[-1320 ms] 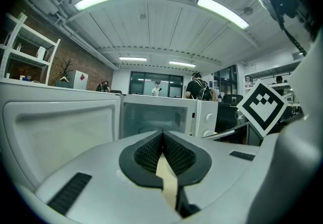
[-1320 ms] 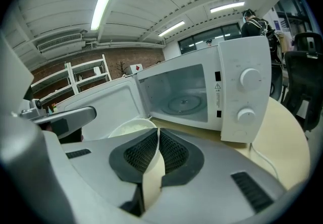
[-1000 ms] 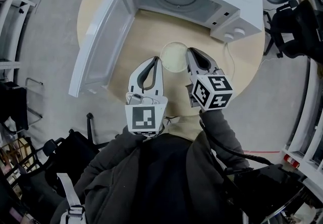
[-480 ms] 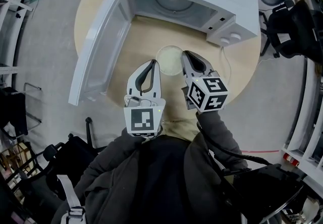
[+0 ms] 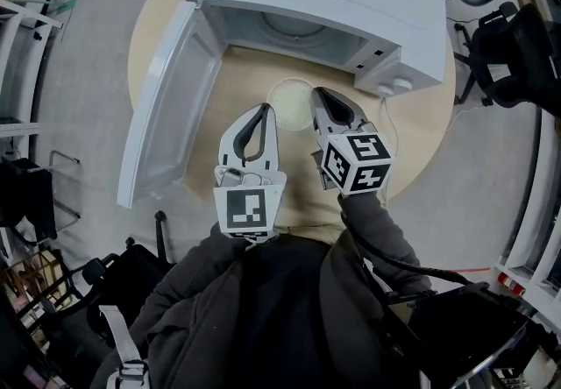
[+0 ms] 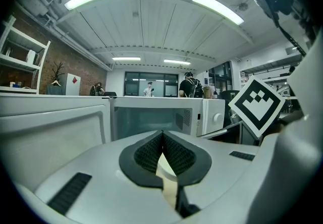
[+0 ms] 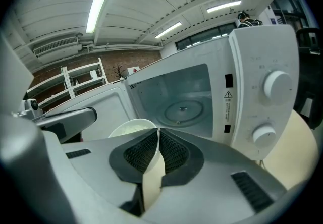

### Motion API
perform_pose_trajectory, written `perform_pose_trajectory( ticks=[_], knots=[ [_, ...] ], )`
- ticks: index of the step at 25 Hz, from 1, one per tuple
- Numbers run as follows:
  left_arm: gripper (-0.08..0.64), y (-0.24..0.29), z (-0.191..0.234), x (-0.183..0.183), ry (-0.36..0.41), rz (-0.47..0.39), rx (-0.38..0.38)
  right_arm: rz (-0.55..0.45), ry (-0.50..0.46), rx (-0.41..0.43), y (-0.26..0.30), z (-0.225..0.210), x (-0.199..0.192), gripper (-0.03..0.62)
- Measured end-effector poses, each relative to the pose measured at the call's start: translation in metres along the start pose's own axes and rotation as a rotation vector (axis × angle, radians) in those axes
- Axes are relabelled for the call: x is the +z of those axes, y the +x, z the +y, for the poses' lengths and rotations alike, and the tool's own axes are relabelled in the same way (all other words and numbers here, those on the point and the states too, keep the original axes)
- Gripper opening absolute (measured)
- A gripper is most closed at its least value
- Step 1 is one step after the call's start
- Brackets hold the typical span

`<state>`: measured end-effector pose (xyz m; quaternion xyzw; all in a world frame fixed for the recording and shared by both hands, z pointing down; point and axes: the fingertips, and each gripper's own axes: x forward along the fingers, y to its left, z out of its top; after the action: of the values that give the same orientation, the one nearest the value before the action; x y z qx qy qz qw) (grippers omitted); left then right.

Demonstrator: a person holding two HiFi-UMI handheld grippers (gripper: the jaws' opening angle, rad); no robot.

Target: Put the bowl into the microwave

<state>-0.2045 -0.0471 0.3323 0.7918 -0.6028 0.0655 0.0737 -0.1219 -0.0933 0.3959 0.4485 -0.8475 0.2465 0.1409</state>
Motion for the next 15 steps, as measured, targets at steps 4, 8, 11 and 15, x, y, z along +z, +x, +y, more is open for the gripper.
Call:
perform_pose_trajectory(
  ticks=[4, 8, 11, 15],
  knots=[
    [0.009, 0.014, -0.006, -0.007, 0.015, 0.034, 0.001, 0.01, 0.007, 0.021, 0.013, -0.011, 0.001, 0.02],
    [0.009, 0.024, 0.0, -0.003, -0.01, 0.025, 0.016, 0.021, 0.019, 0.019, 0.026, -0.019, 0.004, 0.02],
    [0.009, 0.031, 0.008, -0.009, -0.004, 0.05, -0.008, 0.025, 0.031, 0.002, 0.036, -0.02, 0.007, 0.02],
    [0.009, 0.043, 0.019, -0.014, -0.009, 0.059, -0.056, 0.024, 0.056, -0.041, 0.05, -0.022, 0.009, 0.02]
  ],
)
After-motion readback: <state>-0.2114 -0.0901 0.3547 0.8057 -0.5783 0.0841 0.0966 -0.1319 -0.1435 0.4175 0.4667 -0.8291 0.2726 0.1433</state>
